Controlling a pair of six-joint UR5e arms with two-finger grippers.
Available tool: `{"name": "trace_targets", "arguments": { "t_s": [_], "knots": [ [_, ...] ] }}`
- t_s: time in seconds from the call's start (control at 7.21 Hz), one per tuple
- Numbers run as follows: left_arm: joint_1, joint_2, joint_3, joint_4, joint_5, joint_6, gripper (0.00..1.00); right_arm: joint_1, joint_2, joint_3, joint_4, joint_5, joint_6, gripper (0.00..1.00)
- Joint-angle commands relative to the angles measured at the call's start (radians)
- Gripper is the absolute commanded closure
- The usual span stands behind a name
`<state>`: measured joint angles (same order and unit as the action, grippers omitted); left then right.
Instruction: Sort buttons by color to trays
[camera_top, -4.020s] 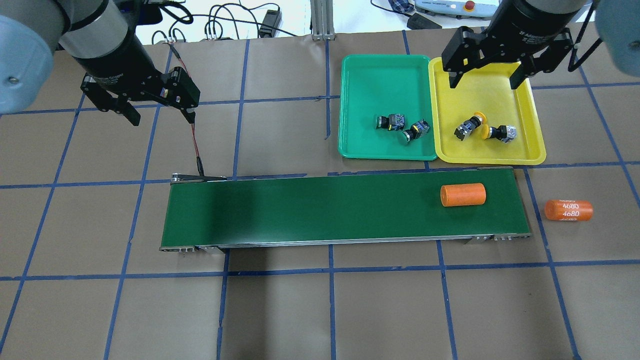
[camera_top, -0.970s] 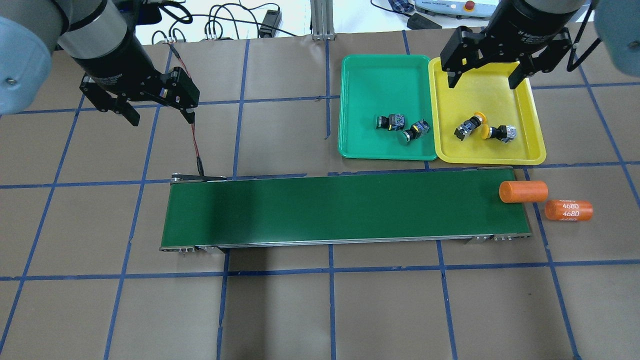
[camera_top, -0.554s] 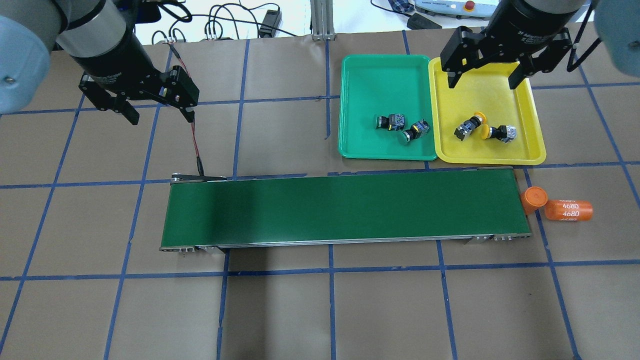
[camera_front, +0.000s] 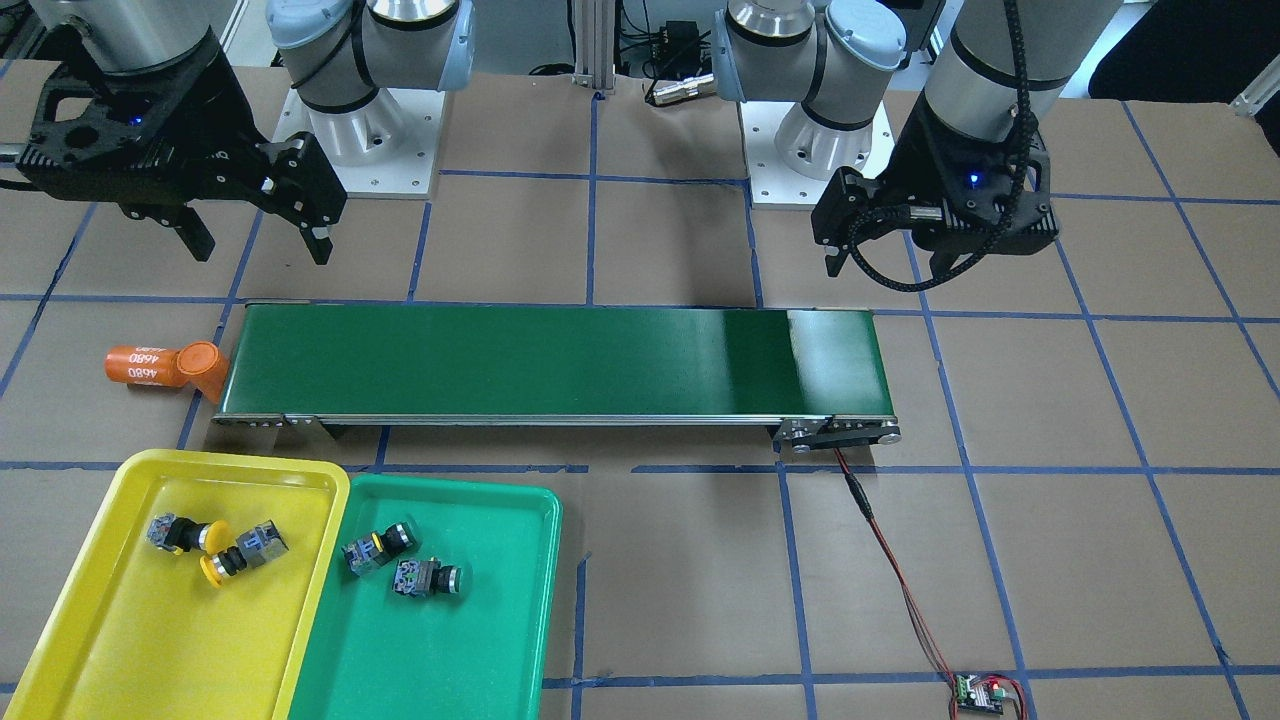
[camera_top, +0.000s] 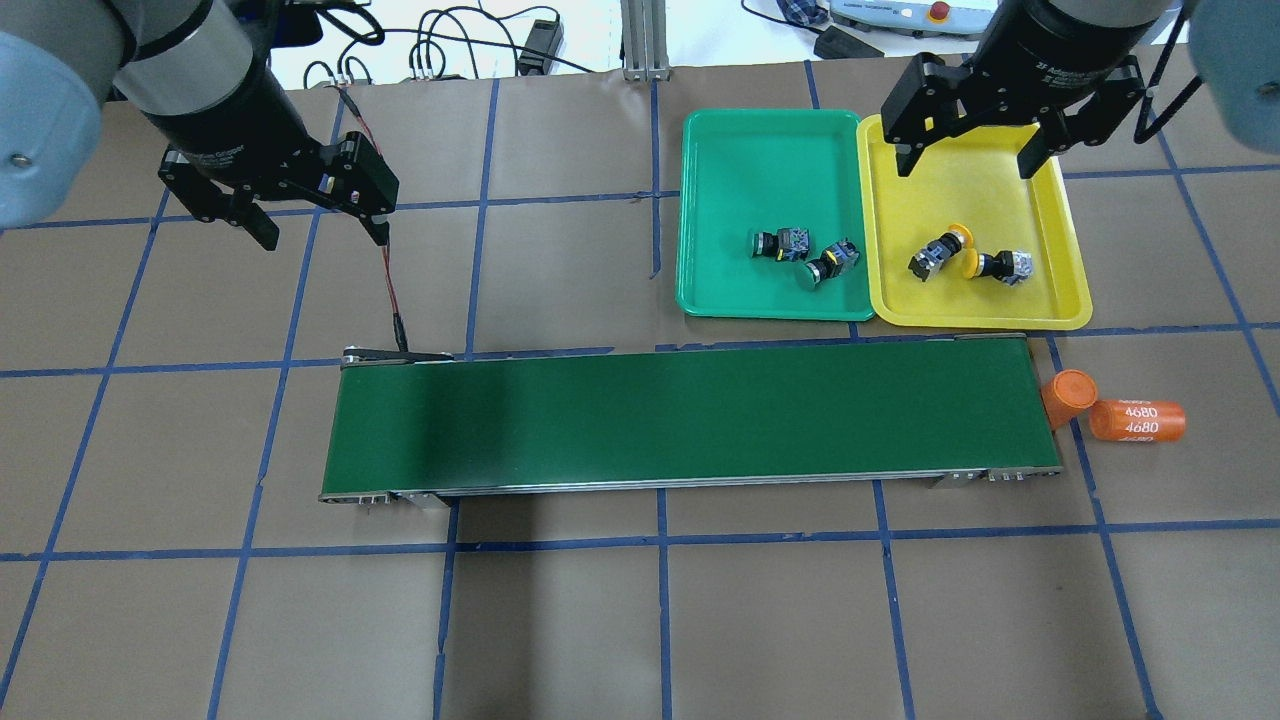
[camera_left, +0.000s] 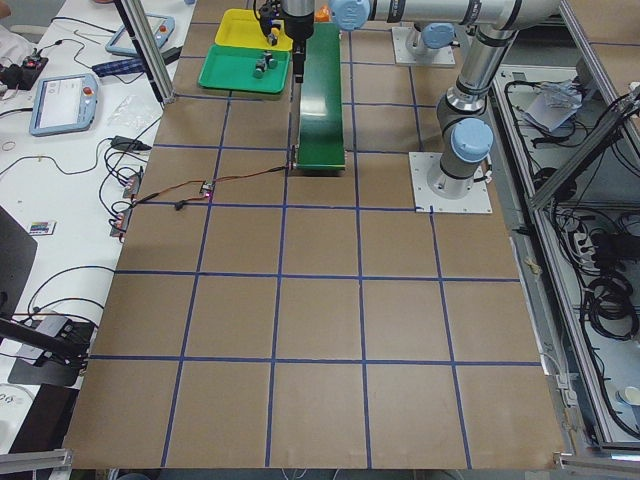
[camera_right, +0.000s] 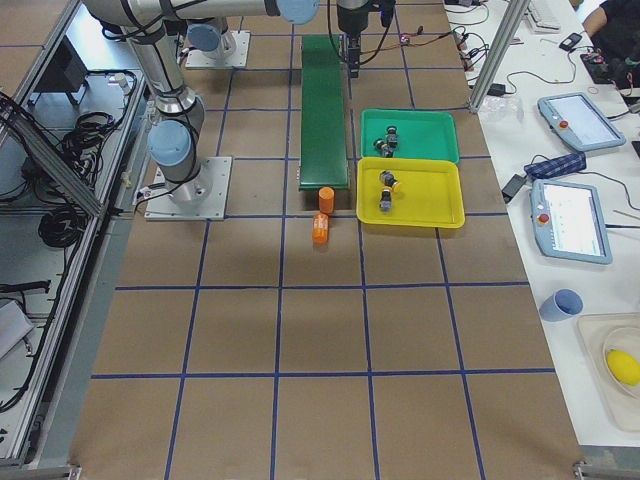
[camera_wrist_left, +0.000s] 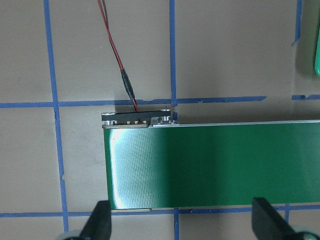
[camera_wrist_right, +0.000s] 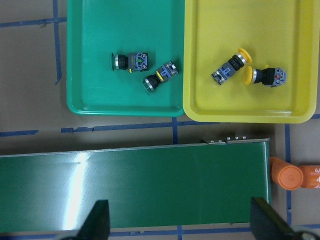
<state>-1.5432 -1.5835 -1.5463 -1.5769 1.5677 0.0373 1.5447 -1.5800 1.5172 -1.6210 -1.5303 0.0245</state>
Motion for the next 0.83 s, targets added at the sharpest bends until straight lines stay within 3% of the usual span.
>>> {"name": "trace_targets", "arguments": {
  "t_s": [0.0, 0.42, 0.69],
  "knots": [
    [0.000, 0.000, 0.000, 0.000, 0.000, 0.001, 0.00, 0.000, 0.000, 0.000, 0.000, -0.001, 0.000, 0.00],
    [0.000, -0.001, 0.000, 0.000, 0.000, 0.000, 0.00, -0.002, 0.000, -0.003, 0.012, -0.005, 0.000, 0.00],
    [0.000, 0.000, 0.002, 0.000, 0.000, 0.001, 0.00, -0.002, 0.000, -0.011, 0.046, -0.066, -0.002, 0.00]
  ]
}}
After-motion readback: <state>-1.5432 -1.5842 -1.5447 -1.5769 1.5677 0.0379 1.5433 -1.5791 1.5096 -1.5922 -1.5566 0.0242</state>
